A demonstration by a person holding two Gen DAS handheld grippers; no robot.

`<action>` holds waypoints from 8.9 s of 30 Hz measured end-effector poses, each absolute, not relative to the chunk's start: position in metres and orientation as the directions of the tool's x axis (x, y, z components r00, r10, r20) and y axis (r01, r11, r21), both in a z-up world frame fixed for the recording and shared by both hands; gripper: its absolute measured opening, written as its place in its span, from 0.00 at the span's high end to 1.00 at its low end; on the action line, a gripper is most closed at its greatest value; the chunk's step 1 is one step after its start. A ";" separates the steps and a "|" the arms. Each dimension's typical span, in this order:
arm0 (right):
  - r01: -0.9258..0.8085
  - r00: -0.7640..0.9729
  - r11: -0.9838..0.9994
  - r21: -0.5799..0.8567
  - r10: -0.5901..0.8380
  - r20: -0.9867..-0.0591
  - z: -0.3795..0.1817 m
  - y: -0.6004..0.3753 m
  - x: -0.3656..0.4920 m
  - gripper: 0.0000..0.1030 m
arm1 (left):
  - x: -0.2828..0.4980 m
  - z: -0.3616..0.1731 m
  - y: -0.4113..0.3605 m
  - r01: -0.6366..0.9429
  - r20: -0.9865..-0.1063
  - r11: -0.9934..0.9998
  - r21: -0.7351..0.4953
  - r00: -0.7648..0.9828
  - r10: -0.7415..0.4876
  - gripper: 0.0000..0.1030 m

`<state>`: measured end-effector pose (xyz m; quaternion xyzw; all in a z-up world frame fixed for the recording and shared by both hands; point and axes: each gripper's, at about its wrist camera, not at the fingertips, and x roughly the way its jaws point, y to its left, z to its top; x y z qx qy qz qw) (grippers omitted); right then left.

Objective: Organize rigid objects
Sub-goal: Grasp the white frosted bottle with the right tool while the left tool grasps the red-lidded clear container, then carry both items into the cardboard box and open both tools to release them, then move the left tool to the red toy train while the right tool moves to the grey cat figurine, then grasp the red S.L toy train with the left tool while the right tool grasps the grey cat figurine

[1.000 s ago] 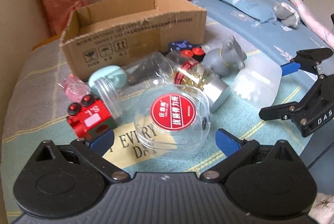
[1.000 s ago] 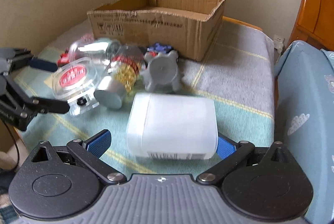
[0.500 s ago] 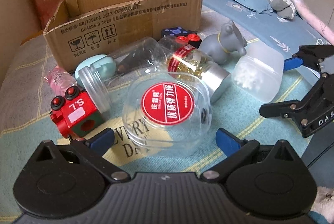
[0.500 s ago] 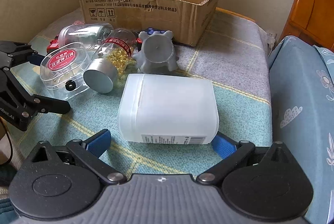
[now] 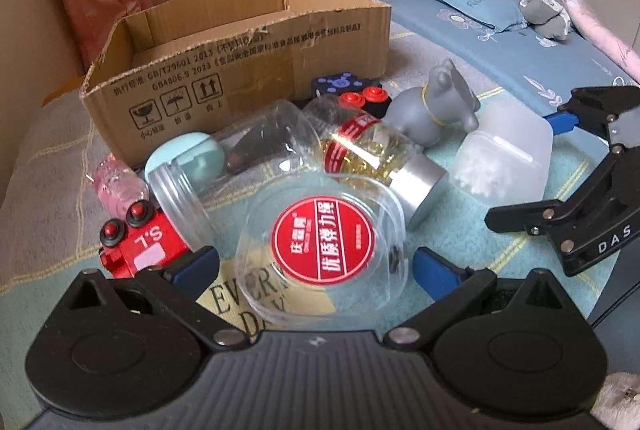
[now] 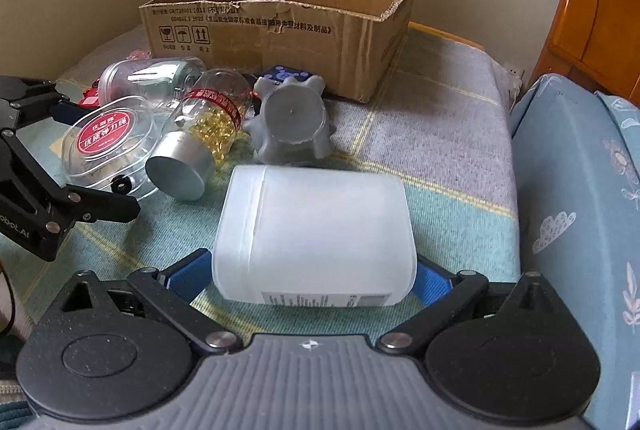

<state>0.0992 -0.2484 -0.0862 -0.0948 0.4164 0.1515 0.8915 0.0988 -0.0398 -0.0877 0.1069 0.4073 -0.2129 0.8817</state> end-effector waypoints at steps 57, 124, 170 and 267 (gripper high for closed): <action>-0.413 0.702 0.909 -0.059 0.276 -0.657 0.033 -0.225 0.126 0.16 | 0.159 0.030 -0.009 0.492 -0.690 0.869 0.043 0.644 -0.331 0.27; -0.194 0.752 0.978 0.082 0.202 -0.627 -0.001 -0.241 0.142 0.00 | 0.267 0.023 0.007 0.293 -0.709 0.951 0.101 0.692 -0.138 0.05; -0.043 0.688 0.996 0.081 0.088 -0.720 -0.069 -0.256 0.105 0.00 | 0.124 -0.111 0.058 0.139 -0.771 0.990 -0.016 0.628 -0.101 0.04; 0.079 0.665 0.997 0.017 -0.040 -0.746 -0.082 -0.289 0.109 0.00 | 0.142 -0.102 0.053 0.204 -0.729 0.979 0.000 0.670 -0.140 0.46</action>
